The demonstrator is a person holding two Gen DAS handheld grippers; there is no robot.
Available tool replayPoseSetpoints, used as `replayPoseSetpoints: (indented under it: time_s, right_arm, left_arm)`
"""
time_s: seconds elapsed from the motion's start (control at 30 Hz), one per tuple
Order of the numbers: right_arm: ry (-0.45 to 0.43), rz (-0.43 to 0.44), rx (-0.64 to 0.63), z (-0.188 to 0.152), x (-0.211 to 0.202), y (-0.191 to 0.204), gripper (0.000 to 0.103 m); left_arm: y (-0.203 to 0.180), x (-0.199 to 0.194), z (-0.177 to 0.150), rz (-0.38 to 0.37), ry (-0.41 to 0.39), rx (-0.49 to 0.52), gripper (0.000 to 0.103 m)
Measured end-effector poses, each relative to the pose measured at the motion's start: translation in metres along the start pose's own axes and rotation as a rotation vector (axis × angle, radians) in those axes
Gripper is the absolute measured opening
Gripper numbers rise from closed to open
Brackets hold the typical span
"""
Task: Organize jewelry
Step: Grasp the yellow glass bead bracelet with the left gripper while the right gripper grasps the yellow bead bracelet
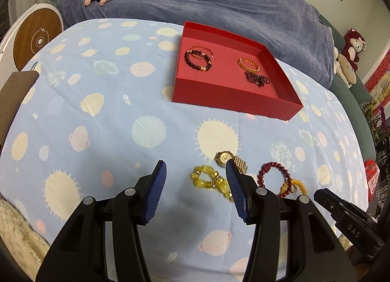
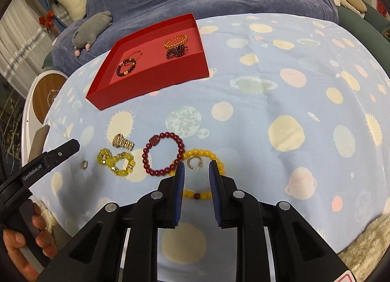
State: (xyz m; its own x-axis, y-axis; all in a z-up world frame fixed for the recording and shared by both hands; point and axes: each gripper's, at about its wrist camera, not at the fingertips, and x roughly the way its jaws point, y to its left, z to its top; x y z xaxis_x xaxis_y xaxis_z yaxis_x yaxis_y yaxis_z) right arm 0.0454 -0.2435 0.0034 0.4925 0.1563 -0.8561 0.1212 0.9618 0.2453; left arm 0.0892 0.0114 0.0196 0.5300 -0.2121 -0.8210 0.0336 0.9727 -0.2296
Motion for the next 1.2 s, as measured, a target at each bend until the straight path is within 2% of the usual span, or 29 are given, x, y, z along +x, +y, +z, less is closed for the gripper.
replayPoseSetpoints:
  time_s: [0.4, 0.47, 0.57, 0.87, 0.97, 1.03, 1.1, 1.2]
  right_arm:
    - [0.031, -0.003, 0.021, -0.025, 0.006, -0.009, 0.022]
    - [0.029, 0.0, 0.026, -0.026, 0.005, -0.01, 0.022]
    - [0.029, 0.003, 0.028, -0.027, 0.005, -0.01, 0.022]
    - [0.042, 0.008, 0.046, -0.029, 0.007, -0.015, 0.022]
    - [0.045, 0.007, 0.047, -0.028, 0.007, -0.017, 0.022]
    - [0.048, 0.006, 0.051, -0.027, 0.008, -0.019, 0.022]
    - [0.049, 0.006, 0.053, -0.026, 0.01, -0.02, 0.022]
    - [0.051, 0.003, 0.056, -0.024, 0.012, -0.021, 0.022]
  left_arm:
    - [0.005, -0.002, -0.031, 0.004, 0.038, -0.017, 0.049]
    - [0.004, -0.001, -0.032, 0.0, 0.041, -0.023, 0.051]
    - [0.0, 0.0, -0.031, -0.014, 0.04, -0.036, 0.059]
    - [-0.031, 0.029, -0.021, 0.006, 0.067, 0.013, 0.059]
    - [-0.038, 0.04, -0.018, 0.024, 0.079, 0.036, 0.053]
    - [-0.04, 0.046, -0.018, 0.041, 0.089, 0.049, 0.045]
    - [-0.039, 0.05, -0.02, 0.045, 0.103, 0.052, 0.031]
    - [-0.037, 0.05, -0.024, 0.055, 0.099, 0.07, 0.021]
